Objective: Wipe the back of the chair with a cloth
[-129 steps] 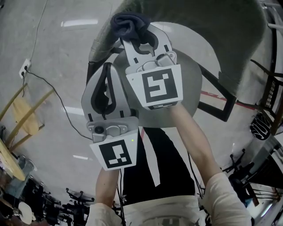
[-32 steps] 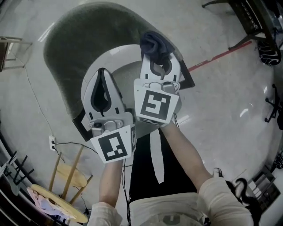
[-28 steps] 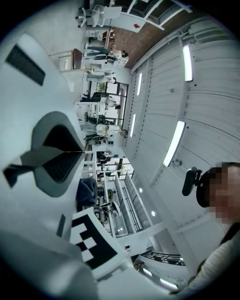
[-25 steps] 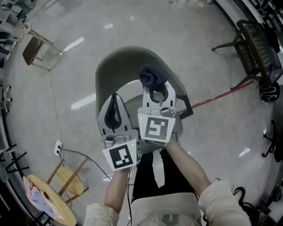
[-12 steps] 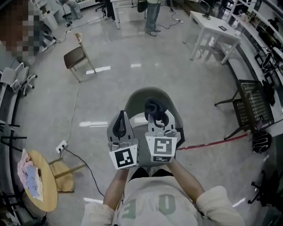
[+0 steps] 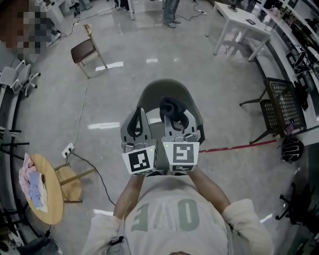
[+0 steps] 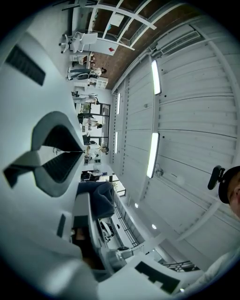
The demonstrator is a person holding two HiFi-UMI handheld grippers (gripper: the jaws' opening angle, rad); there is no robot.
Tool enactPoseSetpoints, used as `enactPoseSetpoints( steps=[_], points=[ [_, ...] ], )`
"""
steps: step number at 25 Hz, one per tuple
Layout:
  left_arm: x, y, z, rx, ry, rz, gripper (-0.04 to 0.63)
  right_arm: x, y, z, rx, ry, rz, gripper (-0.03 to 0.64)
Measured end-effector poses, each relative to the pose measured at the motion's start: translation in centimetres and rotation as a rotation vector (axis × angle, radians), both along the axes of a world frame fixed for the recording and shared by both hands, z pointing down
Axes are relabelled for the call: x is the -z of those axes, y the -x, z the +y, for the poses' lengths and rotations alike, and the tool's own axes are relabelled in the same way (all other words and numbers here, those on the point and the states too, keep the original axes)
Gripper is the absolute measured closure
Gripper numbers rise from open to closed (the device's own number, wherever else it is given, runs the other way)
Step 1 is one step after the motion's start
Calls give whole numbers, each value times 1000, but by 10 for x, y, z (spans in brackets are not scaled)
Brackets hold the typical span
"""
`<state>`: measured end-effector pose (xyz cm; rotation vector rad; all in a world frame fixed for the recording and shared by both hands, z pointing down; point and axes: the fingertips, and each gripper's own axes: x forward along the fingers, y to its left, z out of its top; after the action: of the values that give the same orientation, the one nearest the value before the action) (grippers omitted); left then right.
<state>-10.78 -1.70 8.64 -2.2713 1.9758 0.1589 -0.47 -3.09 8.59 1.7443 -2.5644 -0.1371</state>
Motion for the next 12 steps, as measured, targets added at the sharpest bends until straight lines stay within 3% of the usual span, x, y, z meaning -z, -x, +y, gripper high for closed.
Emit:
enactPoseSetpoints(
  steps=[12],
  points=[
    [12, 5, 9, -29, -50, 38, 579, -2, 11, 13, -18, -6, 4, 560]
  ],
)
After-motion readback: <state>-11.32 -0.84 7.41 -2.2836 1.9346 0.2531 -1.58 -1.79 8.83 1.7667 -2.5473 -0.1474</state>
